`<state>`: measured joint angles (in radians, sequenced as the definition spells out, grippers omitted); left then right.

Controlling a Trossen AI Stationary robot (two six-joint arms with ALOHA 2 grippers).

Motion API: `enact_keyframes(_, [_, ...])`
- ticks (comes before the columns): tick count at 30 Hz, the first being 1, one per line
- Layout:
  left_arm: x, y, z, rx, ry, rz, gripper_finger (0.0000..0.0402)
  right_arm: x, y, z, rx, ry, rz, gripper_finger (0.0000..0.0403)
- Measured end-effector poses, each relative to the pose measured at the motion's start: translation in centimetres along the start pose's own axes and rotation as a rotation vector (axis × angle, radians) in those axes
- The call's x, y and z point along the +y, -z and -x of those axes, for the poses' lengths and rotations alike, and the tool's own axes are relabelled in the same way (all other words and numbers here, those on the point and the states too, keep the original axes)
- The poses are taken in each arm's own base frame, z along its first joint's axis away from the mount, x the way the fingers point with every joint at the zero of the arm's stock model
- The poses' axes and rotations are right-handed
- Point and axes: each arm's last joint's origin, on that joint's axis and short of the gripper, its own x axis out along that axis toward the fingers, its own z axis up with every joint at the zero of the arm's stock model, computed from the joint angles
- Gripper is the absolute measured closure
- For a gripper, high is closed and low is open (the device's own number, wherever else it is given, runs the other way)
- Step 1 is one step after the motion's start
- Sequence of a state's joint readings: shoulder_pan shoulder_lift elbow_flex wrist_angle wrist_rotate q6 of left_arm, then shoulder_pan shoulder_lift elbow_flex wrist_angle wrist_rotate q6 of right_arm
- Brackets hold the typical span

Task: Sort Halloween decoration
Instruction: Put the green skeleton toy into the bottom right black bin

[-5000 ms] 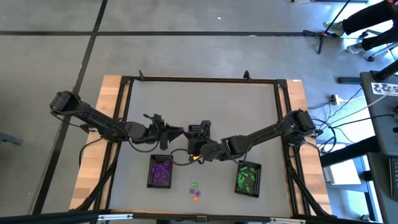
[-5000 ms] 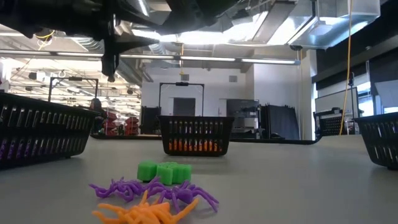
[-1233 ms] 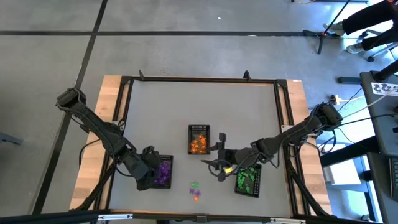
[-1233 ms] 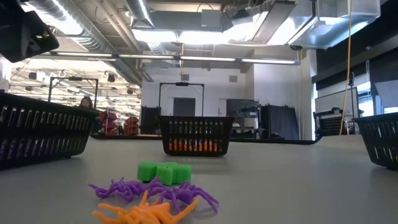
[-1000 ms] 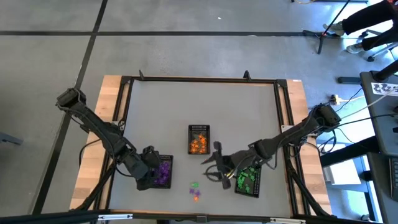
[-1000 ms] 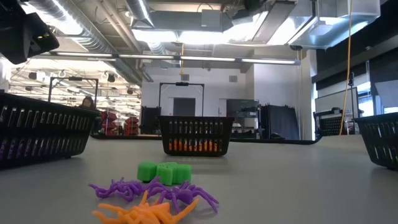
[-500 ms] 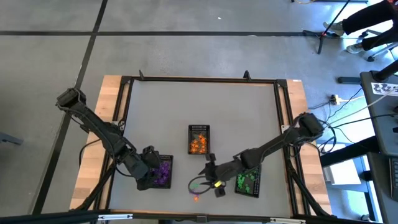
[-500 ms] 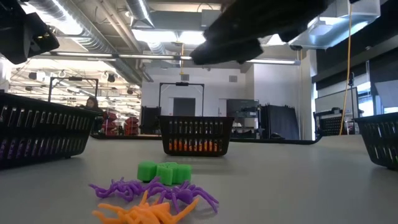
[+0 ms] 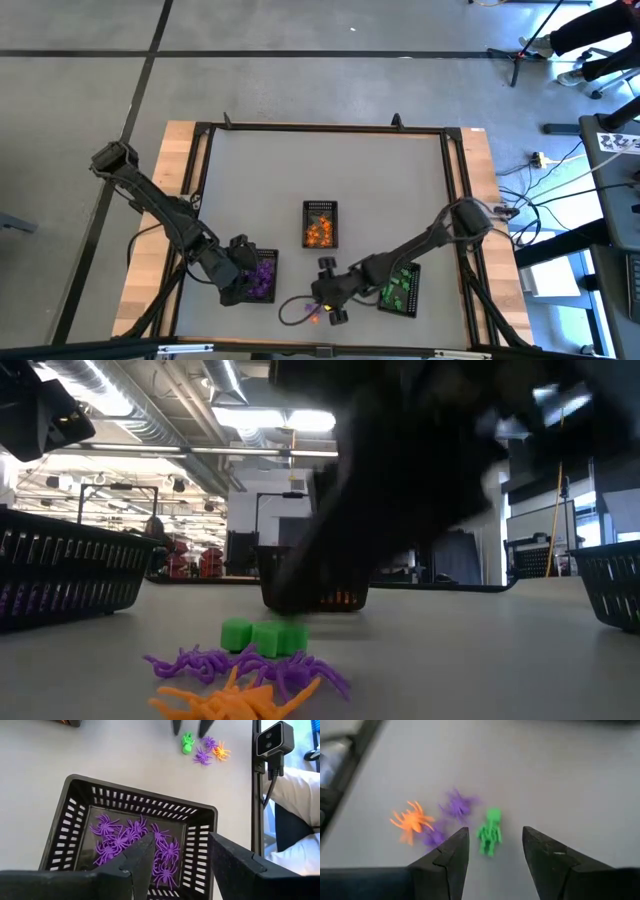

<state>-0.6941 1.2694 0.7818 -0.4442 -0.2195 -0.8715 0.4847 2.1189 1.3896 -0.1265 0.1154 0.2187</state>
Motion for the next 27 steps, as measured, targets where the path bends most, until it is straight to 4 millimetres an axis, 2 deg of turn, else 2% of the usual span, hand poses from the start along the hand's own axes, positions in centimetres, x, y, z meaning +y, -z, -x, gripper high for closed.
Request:
enact_keyframes(6, [0.0, 0.0, 0.0, -0.003, 0.004, 0.001, 0.0229, -0.1, 1.1, -1.6, 0.029, 0.015, -0.07, 0.0221])
enact_keyframes(11, [0.0, 0.0, 0.0, -0.003, 0.004, 0.001, 0.023, -0.1, 1.4, -2.1, 0.022, 0.064, -0.082, 0.0232])
enact_keyframes(14, [0.0, 0.0, 0.0, -0.003, 0.004, 0.001, 0.0228, -0.2, 1.4, -2.2, 0.023, 0.077, -0.081, 0.0269])
enact_keyframes(18, [0.0, 0.0, 0.0, -0.003, 0.004, 0.001, 0.0228, -0.2, 1.3, -1.9, 0.022, 0.09, -0.057, 0.0338])
enact_keyframes(22, [0.0, 0.0, 0.0, -0.003, 0.005, 0.001, 0.0228, -0.4, 0.9, -0.8, 0.029, 0.095, -0.05, 0.0391])
enact_keyframes(25, [0.0, 0.0, 0.0, -0.003, 0.005, 0.001, 0.0227, 0.0, 0.1, 1.0, 0.016, 0.097, -0.041, 0.0388])
enact_keyframes(27, [0.0, 0.0, 0.0, -0.003, 0.005, 0.001, 0.0227, 0.4, -0.8, 3.0, -0.005, 0.118, -0.033, 0.038])
